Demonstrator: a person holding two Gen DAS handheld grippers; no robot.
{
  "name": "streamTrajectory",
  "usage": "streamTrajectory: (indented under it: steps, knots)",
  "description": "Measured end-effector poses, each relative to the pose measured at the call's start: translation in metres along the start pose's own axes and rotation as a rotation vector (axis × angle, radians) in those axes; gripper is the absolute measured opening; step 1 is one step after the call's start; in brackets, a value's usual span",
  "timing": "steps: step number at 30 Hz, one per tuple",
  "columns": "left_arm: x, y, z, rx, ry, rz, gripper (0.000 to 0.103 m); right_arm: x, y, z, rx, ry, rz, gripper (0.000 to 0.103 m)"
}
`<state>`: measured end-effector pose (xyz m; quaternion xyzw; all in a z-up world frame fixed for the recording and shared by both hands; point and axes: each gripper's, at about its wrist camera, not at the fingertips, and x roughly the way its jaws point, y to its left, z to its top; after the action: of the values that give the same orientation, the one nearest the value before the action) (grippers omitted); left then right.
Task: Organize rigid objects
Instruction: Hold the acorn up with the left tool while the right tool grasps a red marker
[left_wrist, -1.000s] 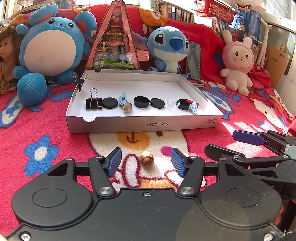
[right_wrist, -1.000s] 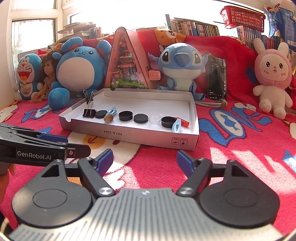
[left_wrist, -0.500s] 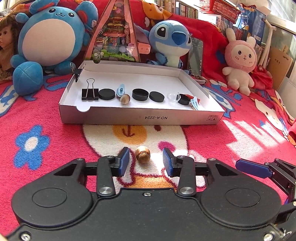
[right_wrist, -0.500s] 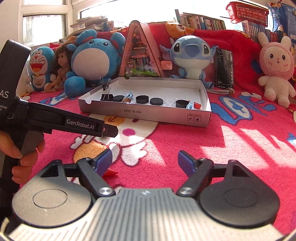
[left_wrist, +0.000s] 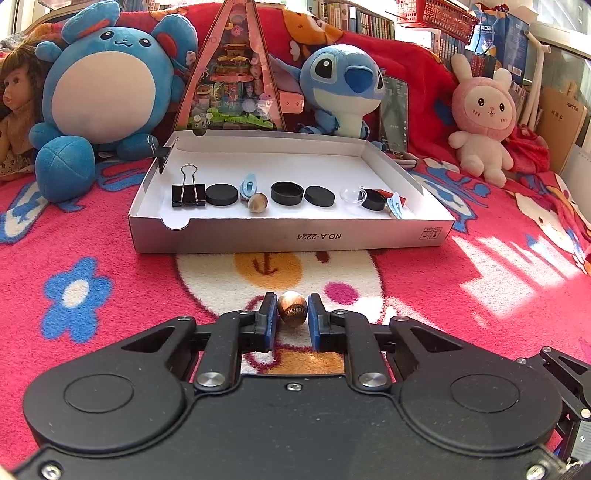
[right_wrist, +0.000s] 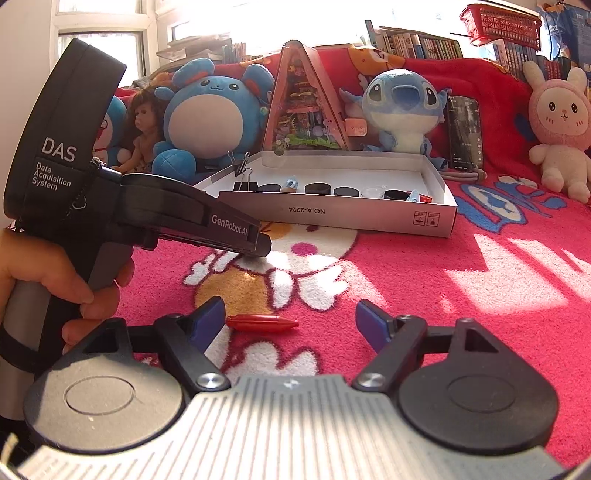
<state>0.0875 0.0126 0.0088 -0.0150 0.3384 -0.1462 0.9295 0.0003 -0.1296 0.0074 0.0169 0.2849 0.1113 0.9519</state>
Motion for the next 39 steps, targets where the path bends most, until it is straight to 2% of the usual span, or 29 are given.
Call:
streamTrajectory:
  steps: [3,8,19,25,30,36,39]
  knots:
    - [-0.005,0.002,-0.001,0.000,-0.013,0.006,0.017,0.000,0.004,-0.003,0.003,-0.011,-0.002,0.075]
    - [-0.015,0.007,-0.002,-0.006,-0.039,0.030,0.017,-0.002,0.014,-0.007,-0.034,-0.032,-0.013,0.070]
    - [-0.042,0.014,-0.016,-0.037,-0.096,0.060,0.017,-0.009,0.024,-0.017,-0.013,-0.091,-0.044,0.070]
    - [-0.057,0.019,-0.026,-0.054,-0.121,0.081,0.017,-0.011,0.026,-0.024,0.029,-0.139,-0.095,0.070]
    - [-0.067,0.025,-0.036,-0.067,-0.132,0.105,0.017,-0.010,0.035,-0.030,0.004,-0.174,-0.154,0.076]
    - [-0.071,0.031,-0.044,-0.074,-0.126,0.113,0.017,-0.019,0.047,-0.035,0.041,-0.250,-0.219,0.076]
    - [-0.073,0.033,-0.047,-0.076,-0.123,0.114,0.017,-0.020,0.050,-0.036,0.065,-0.252,-0.223,0.074]
